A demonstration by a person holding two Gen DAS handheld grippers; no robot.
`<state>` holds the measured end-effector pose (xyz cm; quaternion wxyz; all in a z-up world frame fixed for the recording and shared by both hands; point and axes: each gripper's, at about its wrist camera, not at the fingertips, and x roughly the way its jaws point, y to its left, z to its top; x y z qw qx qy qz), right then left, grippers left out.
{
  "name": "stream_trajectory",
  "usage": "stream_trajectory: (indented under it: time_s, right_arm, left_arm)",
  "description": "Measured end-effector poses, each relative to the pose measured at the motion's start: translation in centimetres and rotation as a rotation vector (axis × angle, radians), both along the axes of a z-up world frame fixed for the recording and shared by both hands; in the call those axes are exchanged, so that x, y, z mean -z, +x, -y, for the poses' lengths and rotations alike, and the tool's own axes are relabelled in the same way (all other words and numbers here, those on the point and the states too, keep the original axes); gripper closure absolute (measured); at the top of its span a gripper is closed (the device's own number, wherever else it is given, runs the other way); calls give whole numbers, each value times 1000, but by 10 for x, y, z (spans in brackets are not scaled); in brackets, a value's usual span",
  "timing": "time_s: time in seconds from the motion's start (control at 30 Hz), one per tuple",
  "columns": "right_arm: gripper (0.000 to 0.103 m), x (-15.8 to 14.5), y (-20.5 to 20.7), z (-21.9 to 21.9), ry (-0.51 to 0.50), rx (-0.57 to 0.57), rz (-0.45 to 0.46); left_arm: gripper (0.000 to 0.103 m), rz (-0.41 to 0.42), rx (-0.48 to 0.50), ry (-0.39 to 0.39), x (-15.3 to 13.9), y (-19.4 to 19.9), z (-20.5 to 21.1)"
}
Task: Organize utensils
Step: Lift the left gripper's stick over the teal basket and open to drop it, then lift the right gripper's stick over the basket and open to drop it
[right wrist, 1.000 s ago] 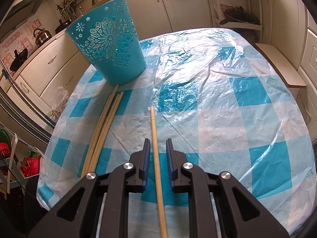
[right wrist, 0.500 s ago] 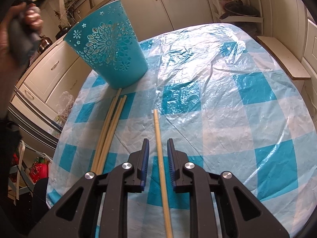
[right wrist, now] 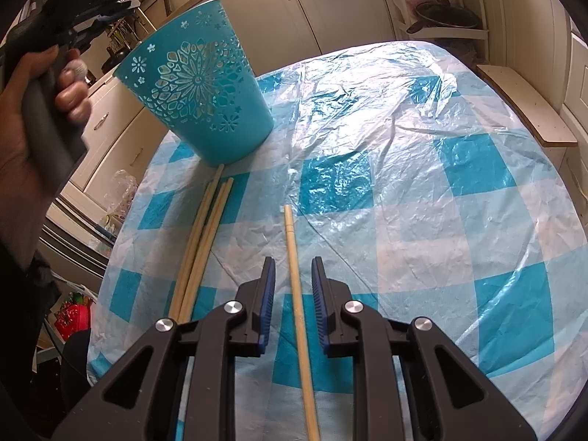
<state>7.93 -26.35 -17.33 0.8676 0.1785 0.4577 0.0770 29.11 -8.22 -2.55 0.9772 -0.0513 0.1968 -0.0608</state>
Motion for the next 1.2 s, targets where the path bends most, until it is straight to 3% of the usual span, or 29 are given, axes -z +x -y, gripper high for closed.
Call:
stream_trajectory:
  time_s: [0.03,0.23,0.4,0.53,0.83,0.9,1.0,1.1,1.2]
  right_arm:
    - [79,0,0,-2,-12,-5,1]
    - [78,0,-3,-12,-105,-26,28]
    - [78,0,-3,-26,-228,-63,45]
    - [78,0,1,-36,-314,-88,49]
    - [79,2,14,-47,-371,-123,37]
    - [82,1,14,-47,-365,-129,33]
    - [97,0,14,-46,-323,-126,13]
    - [97,-7,7,-34,-190,-92,14]
    - [97,-31,0,-26,-76,-69,81]
  left_arm:
    - [93,-11,2,4,1,-4,-2]
    - [58,-32,-5,-12,-1,-48,-22]
    - [43,-61,-1,-59,0,-93,-45]
    - [39,-117,22,-83,14,-122,-57]
    - [33,-213,27,-141,38,-169,-82]
    - [33,-223,27,-147,40,-176,-87]
    - [31,-243,20,-157,45,-186,-94]
    - [31,-279,19,-163,56,-195,-101]
    - [31,-312,13,-170,67,-202,-110]
